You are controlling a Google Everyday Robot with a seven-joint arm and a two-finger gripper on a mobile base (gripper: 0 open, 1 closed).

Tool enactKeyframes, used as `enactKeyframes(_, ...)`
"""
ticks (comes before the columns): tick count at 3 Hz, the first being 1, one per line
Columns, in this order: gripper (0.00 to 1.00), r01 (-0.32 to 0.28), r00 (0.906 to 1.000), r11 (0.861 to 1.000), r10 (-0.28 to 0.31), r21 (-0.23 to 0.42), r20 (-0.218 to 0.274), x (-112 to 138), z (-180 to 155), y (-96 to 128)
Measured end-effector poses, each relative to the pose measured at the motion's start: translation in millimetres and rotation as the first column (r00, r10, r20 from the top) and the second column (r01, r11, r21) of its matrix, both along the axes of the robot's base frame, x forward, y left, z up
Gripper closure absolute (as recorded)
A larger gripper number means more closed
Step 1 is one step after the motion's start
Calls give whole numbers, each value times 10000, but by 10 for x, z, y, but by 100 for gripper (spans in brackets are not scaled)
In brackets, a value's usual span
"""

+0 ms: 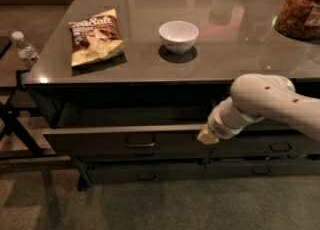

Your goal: Close top drawer

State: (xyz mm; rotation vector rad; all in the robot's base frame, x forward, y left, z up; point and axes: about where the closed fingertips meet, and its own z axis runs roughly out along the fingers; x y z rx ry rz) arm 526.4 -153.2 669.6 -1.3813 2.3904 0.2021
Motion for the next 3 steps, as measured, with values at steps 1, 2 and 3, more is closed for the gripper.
enactKeyframes(1,100,35,9995,9998,-29,-175,325,274,-44,37)
enactKeyframes(2,100,71,9995,9998,-64,-207,320,294,-67,40)
enactKeyframes(3,100,445,9979,9983,-426,-375,490,509,-128,-21)
